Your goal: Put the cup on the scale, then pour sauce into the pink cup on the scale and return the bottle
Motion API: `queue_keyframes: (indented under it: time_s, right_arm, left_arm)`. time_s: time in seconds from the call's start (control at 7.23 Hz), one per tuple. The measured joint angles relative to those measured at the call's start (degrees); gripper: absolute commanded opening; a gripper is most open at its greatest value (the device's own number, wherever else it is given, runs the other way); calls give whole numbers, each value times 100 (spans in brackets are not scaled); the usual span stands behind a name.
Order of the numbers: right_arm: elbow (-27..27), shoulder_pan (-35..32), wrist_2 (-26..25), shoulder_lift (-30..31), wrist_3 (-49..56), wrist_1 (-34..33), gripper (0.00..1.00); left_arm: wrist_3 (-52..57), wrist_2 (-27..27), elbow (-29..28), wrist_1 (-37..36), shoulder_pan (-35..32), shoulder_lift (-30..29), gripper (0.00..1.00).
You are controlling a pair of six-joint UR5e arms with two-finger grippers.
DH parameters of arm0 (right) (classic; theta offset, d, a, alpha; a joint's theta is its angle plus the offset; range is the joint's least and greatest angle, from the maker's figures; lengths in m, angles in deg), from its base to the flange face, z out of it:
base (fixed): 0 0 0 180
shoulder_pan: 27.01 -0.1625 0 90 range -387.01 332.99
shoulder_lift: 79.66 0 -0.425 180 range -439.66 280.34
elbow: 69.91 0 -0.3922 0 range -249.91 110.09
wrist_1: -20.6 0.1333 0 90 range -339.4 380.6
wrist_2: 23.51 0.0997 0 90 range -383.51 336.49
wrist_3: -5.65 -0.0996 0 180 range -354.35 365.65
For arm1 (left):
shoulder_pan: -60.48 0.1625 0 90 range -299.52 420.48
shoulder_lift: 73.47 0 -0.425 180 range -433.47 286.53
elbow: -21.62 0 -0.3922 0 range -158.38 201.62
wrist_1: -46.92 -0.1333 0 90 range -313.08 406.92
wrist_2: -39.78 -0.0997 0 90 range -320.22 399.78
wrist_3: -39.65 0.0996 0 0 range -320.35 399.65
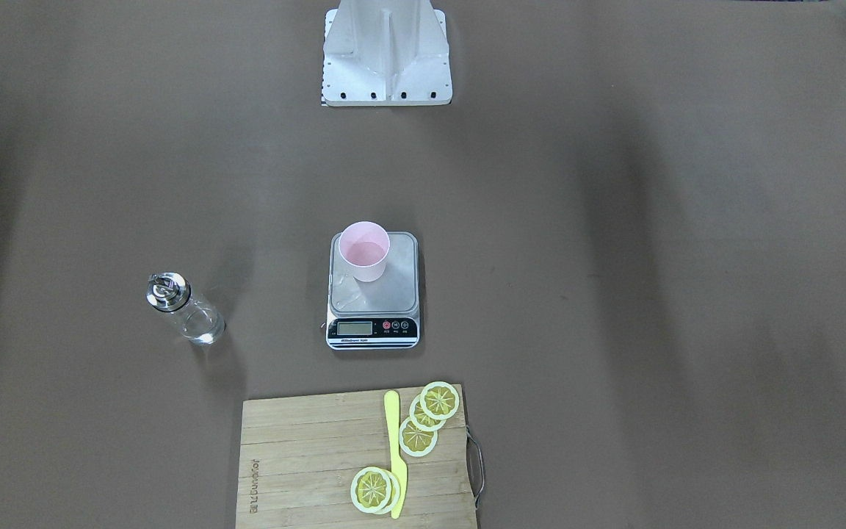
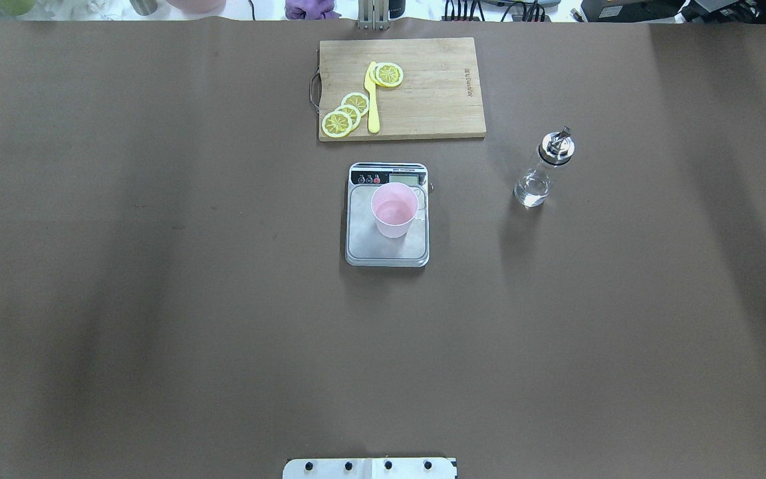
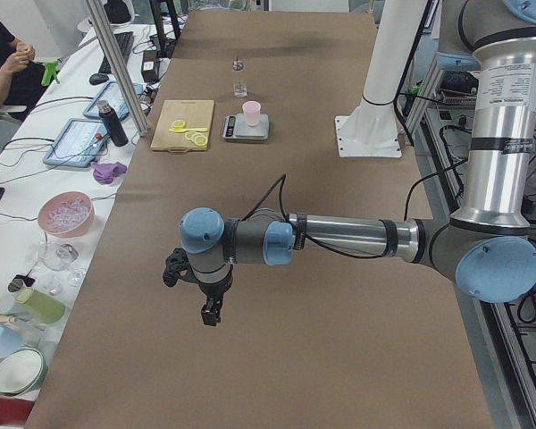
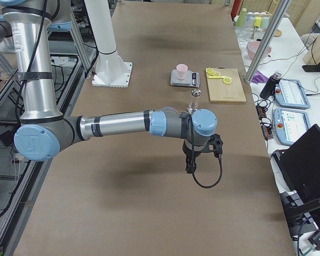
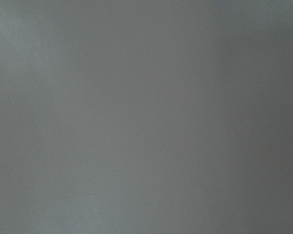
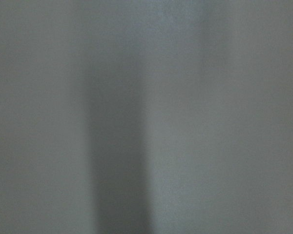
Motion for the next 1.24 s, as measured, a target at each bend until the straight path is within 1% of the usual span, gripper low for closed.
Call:
queue_keyframes:
  time_s: [0.28,0.55,0.83,1.24]
  right_arm:
    - [20,-8,97,86,9,22,100]
    - [69,-8,-95,47,-2,29,100]
    - [104,-6,-270,-24,-20,26,100]
    - [133,-6,-304,-38,-22,27,100]
  left_arm:
    - [-1,6,14,4,-7,17,98]
    - [-1,22,23,-5,-35,45,98]
    - [-20,278,2,-59,-85,65,98]
    - [-49,429,-8,-78,-86,61,98]
